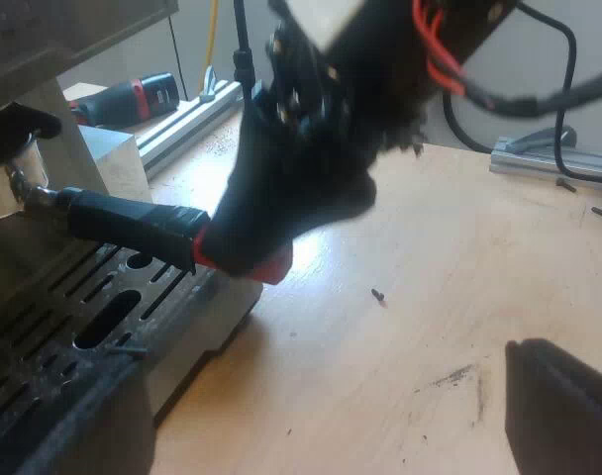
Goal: Grind coffee beans and then tamp
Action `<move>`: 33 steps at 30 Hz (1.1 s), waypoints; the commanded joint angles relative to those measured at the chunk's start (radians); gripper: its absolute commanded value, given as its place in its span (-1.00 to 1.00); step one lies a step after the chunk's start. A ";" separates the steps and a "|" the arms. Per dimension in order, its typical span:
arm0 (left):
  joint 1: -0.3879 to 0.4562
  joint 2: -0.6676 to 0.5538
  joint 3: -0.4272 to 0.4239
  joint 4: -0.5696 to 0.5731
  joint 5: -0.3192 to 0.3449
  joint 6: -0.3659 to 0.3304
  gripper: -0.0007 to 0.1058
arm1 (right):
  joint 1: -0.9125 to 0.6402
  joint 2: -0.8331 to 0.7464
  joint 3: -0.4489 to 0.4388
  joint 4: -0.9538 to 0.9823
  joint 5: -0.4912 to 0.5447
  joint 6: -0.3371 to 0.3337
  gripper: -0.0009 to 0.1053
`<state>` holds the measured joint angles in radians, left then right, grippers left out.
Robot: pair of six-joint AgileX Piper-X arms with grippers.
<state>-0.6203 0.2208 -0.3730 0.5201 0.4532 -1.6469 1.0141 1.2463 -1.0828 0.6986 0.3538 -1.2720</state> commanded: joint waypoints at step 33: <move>-0.005 -0.004 -0.005 -0.008 -0.011 -0.010 0.41 | -0.103 0.119 0.064 -0.125 -0.081 -0.067 0.18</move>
<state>-0.6203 0.2208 -0.3730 0.5201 0.4532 -1.6469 0.9179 1.3697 -1.0175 0.5779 0.2729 -1.3188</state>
